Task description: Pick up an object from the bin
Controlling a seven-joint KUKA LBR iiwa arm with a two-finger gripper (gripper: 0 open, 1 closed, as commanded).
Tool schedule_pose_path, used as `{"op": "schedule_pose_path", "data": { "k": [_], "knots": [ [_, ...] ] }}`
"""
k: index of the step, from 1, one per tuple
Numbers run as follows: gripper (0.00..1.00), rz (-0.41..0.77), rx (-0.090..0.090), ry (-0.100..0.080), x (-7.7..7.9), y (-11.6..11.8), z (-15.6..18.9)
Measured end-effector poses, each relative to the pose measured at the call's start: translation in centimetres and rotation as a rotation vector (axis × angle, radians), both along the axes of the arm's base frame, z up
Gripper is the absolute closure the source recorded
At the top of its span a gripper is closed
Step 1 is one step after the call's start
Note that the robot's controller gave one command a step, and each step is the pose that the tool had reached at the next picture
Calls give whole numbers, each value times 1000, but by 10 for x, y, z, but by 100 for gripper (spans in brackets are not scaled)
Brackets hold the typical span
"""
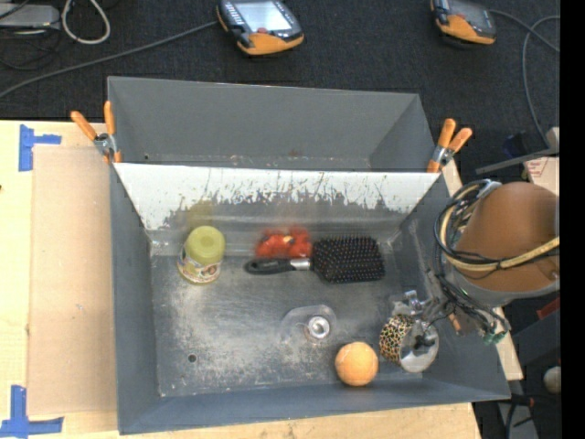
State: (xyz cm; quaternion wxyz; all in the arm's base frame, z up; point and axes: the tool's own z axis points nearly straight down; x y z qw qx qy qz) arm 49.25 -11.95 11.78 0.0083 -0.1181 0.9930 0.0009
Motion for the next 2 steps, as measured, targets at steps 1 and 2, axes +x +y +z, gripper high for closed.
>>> {"op": "schedule_pose_path", "data": {
  "k": [1,2],
  "knots": [
    [100,44,1,4,-4,-2,58],
    [100,44,-1,-4,-3,0,96]
  ]
}}
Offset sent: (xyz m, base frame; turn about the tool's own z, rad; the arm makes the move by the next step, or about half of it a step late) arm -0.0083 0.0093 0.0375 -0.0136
